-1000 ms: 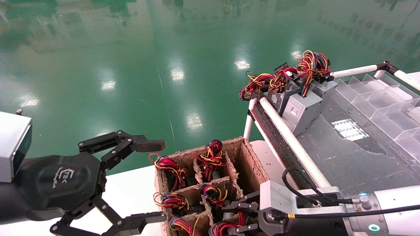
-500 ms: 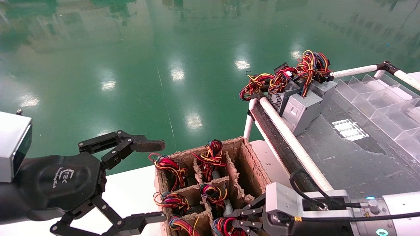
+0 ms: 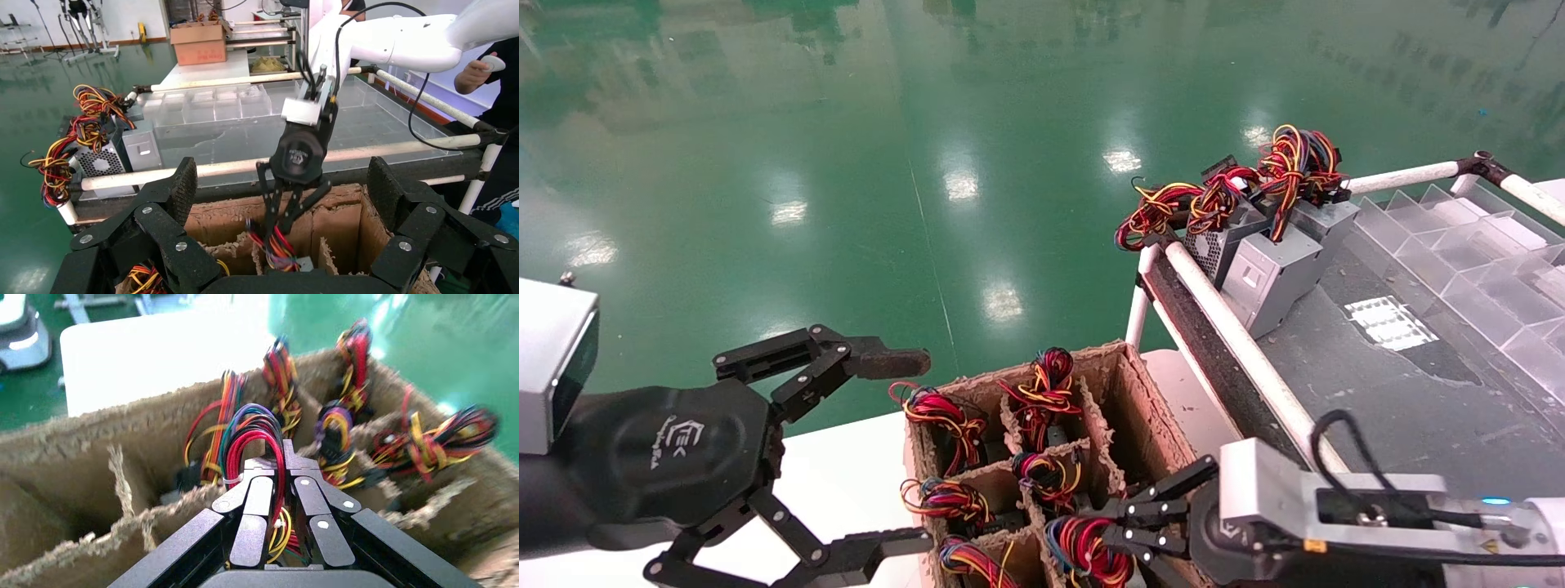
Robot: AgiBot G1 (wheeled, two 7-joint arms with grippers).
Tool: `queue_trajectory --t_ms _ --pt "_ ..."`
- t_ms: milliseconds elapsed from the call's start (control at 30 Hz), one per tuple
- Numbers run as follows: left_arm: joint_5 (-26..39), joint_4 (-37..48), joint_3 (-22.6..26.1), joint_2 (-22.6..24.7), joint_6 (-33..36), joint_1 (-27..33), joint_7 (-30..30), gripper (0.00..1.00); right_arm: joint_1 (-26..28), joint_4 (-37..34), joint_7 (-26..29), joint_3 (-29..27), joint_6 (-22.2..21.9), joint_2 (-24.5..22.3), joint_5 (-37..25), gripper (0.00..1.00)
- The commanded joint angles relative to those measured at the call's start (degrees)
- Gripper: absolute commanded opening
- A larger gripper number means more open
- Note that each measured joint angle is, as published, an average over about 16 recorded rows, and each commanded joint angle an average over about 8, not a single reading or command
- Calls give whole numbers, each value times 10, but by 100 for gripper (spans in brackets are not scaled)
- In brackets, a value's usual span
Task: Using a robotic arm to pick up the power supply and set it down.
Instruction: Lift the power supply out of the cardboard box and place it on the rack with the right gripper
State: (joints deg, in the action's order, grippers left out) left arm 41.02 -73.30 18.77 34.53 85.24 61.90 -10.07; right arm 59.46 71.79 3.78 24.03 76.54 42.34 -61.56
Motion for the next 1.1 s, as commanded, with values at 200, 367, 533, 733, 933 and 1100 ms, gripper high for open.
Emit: queue_trajectory --t_ms 200,367,533,733,933,1100 --pt "0 0 0 0 0 0 0 100 -17 -2 -4 -54 -10 -28 83 0" --pt "0 0 0 0 0 0 0 100 -15 -28 2 -98 -12 -49 149 0" --pt "0 0 0 0 0 0 0 100 1 -57 2 -133 -20 -71 186 0" --pt "0 0 1 0 0 0 0 100 19 -99 -14 -165 -43 -102 195 0" --pt "-1 0 1 0 0 0 0 100 25 -158 -45 -185 -66 -134 182 0" --pt "-1 0 1 0 0 0 0 100 35 -214 -71 -188 -74 -152 160 0"
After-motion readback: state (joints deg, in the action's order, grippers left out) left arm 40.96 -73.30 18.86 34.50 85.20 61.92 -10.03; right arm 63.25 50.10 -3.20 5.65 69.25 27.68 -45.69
